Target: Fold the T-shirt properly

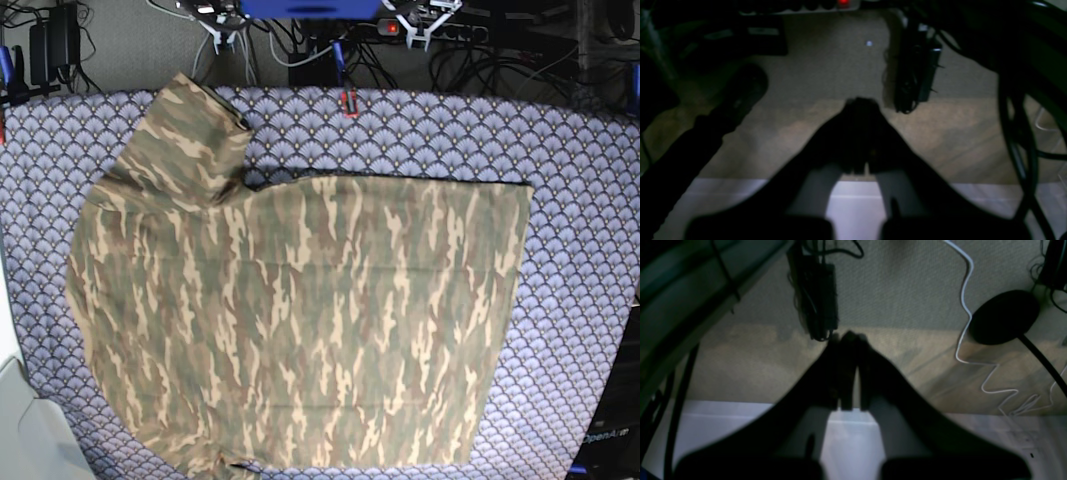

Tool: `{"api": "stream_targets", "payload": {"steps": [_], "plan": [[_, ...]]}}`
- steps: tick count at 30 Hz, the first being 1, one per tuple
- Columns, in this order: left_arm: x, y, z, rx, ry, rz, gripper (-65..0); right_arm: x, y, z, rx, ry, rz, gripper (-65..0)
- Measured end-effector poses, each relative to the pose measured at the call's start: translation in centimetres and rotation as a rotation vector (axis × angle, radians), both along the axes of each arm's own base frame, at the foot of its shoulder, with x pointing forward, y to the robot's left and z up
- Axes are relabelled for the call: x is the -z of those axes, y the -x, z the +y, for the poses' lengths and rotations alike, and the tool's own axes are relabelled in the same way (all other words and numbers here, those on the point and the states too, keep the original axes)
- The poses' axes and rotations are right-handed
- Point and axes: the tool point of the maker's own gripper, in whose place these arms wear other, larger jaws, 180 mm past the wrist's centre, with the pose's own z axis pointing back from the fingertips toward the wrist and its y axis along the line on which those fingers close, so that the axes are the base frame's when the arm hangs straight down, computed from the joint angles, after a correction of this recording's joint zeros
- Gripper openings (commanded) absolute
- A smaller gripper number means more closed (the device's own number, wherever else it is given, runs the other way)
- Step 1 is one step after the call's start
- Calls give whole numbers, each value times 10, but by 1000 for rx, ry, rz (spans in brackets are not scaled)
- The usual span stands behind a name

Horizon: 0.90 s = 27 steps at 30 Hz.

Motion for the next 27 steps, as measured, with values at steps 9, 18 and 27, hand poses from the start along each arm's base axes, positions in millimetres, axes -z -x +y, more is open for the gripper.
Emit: {"api": "stream_targets", "payload": {"steps": [9,18,27], "plan": [[0,0,6,0,-14,0,-649,0,1,0,3,0,1,-650],[-17,1,18,17,-21,-132,-649,-10,-4,-24,-10,30,-173,-650],[-87,-26,49,-12,-55,-384,-649,-84,-18,-28,-37,12,-435,-650]]}}
